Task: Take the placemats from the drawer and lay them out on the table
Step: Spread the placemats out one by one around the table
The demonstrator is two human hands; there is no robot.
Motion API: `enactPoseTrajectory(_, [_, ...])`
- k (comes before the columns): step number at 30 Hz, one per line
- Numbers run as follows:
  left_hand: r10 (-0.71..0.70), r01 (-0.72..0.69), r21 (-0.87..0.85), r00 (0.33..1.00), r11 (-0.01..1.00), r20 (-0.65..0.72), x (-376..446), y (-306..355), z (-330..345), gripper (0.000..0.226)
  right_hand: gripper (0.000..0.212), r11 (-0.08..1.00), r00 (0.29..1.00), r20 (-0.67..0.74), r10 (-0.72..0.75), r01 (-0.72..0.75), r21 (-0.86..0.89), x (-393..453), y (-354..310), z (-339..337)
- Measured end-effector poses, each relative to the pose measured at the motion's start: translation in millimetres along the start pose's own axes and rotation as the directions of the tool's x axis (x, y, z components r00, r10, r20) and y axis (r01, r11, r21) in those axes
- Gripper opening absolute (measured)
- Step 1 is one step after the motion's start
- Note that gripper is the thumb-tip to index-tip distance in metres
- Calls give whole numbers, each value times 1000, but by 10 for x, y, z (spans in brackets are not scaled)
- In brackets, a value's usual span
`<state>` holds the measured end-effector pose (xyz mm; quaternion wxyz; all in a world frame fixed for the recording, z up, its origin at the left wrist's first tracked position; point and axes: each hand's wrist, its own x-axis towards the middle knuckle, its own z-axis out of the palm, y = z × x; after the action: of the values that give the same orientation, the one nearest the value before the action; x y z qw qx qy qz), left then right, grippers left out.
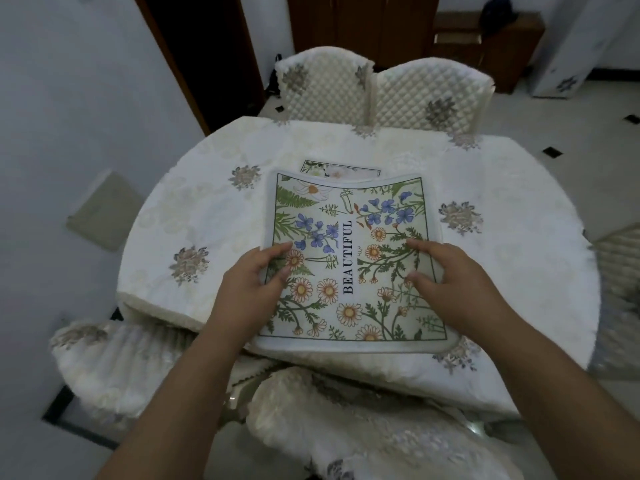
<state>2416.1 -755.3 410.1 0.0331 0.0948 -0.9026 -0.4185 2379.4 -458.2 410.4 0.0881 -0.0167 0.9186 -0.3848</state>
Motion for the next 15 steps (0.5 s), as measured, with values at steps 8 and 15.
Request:
enactPoseTrajectory(8, [29,-28,-20,998,999,54,154,-247,-161,38,50,997,998,-45,48,-45,66,-35,-85,315])
enactPoseTrajectory(15, [70,-69,-16,991,998,117,533,-964,-662,39,48,990,991,-46,123,-119,77,144,-547,1055])
